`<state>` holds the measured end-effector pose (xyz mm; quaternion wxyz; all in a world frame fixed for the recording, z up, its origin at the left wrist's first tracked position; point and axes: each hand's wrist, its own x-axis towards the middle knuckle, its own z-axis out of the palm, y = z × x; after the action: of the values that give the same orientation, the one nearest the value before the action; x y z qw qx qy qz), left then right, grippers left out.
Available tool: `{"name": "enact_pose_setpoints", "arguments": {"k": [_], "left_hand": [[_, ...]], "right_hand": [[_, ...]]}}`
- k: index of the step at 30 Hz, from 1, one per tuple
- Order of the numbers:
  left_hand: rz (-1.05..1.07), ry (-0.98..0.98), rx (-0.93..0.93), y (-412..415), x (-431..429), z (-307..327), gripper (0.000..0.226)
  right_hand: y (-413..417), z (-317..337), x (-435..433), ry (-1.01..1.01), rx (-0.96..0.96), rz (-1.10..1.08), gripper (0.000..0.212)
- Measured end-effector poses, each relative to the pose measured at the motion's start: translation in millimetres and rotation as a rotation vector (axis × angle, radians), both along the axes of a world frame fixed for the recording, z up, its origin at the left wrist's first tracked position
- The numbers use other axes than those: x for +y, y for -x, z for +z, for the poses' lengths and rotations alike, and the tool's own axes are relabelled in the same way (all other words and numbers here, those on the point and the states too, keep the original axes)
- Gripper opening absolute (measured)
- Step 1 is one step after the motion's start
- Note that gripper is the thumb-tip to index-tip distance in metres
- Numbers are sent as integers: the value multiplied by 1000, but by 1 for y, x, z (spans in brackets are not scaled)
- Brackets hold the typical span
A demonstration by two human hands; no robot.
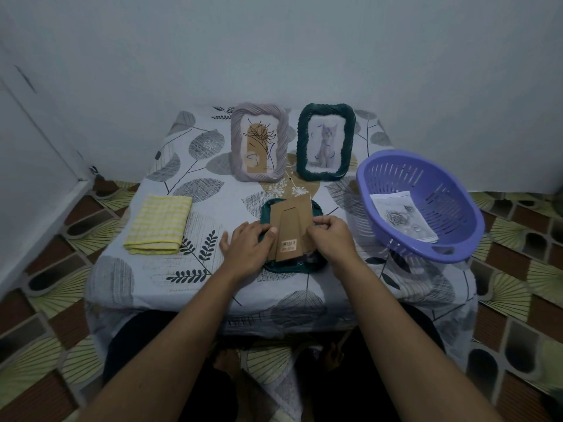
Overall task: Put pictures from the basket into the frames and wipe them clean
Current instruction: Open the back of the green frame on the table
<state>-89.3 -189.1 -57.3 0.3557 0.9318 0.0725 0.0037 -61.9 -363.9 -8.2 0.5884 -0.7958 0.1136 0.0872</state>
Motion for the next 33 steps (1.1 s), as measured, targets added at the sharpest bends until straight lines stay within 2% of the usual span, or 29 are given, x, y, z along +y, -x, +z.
{"name": "enact_pose_setpoints", "arguments": {"k": [3,6,10,12,18,22,24,26,28,30,33], "left_hand": [[-4,4,5,0,1,0,48],[-7,5,4,1,1,0,48],[-14,5,2,1,2,0,48],[-16,11,1,1,2,0,48],[34,100,-7,2,2,6,46],[117,213,-88,0,2,12,29],[188,162,-112,0,1,19,22],[240,165,-102,-2,0,21,25],[258,243,-65,-4,0,24,37],[257,470,-49,-5,0,27,46],[307,823,-75,-5,-3,38,23]], "right_hand": [[-2,-3,4,8,34,11,17],[-1,-3,5,59,26,40,4],[-1,-7,1,65,12,13,21],[-3,-9,-1,69,11,18,20],[-5,-10,-6,-189,103,-25,21],[-5,-13,-8,-236,110,-38,16],[-5,-14,-8,-278,109,-36,16],[-5,-15,-7,-322,109,-39,14],[-6,-16,-8,-353,100,-44,11],[-7,-15,-9,-375,82,-60,6],[-9,-17,-9,-347,19,-90,5]]}}
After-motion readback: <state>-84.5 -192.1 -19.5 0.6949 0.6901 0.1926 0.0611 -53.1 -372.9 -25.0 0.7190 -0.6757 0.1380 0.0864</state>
